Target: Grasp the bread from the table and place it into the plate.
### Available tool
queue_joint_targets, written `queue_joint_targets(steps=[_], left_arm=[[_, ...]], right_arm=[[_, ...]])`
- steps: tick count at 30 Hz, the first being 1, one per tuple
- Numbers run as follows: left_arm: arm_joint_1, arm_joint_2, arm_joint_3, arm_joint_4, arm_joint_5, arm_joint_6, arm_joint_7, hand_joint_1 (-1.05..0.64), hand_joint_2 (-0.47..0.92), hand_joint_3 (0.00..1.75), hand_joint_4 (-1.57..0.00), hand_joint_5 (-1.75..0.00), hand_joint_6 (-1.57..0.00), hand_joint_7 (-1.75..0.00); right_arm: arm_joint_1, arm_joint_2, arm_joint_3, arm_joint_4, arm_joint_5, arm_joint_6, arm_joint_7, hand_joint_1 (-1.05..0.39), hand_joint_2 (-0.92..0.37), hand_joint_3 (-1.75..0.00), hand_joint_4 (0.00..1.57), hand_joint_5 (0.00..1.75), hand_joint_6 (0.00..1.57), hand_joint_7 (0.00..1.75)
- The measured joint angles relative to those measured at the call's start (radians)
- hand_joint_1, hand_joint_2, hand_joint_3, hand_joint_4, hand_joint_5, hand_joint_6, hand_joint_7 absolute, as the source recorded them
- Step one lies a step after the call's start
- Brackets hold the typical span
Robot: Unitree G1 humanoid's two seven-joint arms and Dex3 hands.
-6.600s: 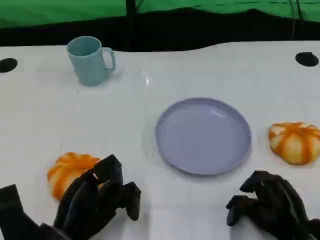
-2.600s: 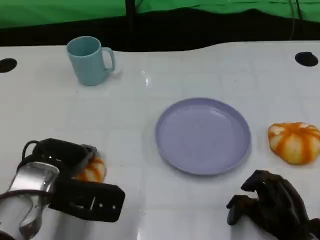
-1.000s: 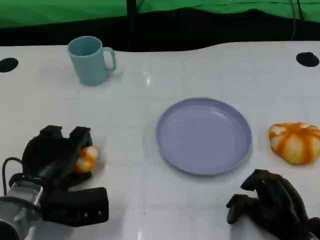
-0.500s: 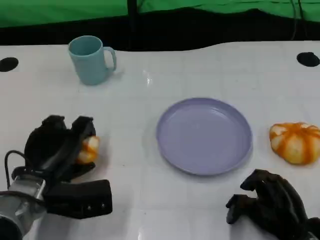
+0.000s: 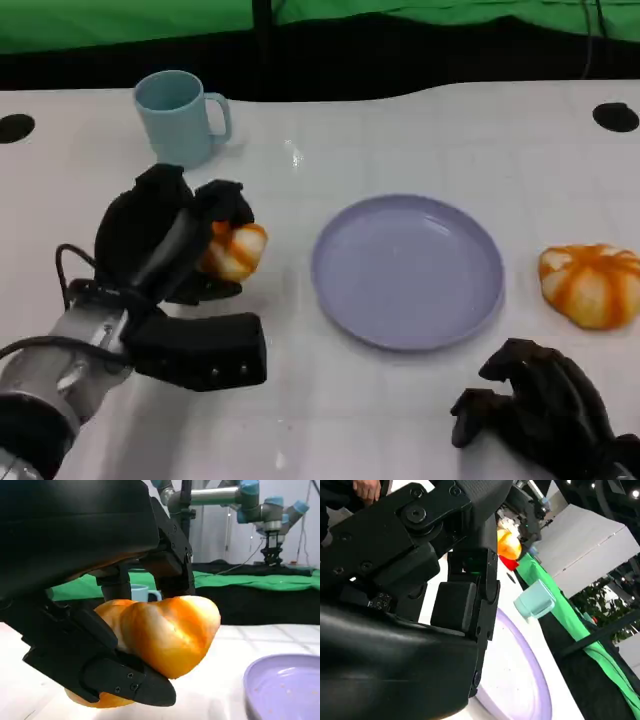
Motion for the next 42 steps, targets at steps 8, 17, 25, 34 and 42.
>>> queue_joint_targets(steps=[8,17,25,34,42], left_arm=[[-0.005,-0.018,0.001,-0.012,0.0,0.003,-0.003,-0.28,0.79,0.44,-0.8,-1.75,-0.61,-1.67],[-0.07,-0.098,-0.007,0.017,-0.002,-0.064,-0.002,-0.28,0.63,0.69,-0.78,-1.75,-0.57,-1.73],[-0.163,-0.206,-0.048,0.13,0.003,-0.069,-0.039,-0.29,0.54,0.97,-0.88,-1.75,-0.64,-1.74],[-0.204,-0.238,-0.057,0.176,0.003,-0.073,-0.041,-0.29,0.52,1.01,-0.89,-1.75,-0.64,-1.75],[-0.215,-0.257,-0.064,0.204,0.003,-0.08,-0.044,-0.3,0.52,1.06,-0.96,-1.75,-0.68,-1.53]], right_arm=[[0.0,-0.001,-0.002,0.002,0.0,-0.001,0.012,-1.04,-0.72,0.0,1.57,0.72,1.57,0.34],[-0.001,0.0,-0.002,0.006,0.0,-0.003,0.018,-1.03,-0.72,0.0,1.57,0.72,1.57,0.36],[0.001,0.003,0.001,0.002,0.0,-0.003,0.017,-1.04,-0.72,0.0,1.57,0.71,1.57,0.35],[0.009,0.003,0.0,-0.001,-0.001,-0.008,0.017,-1.04,-0.73,-0.01,1.57,0.72,1.57,0.35],[0.014,0.003,0.004,-0.004,-0.007,-0.02,0.017,-1.04,-0.73,-0.01,1.57,0.72,1.57,0.36]])
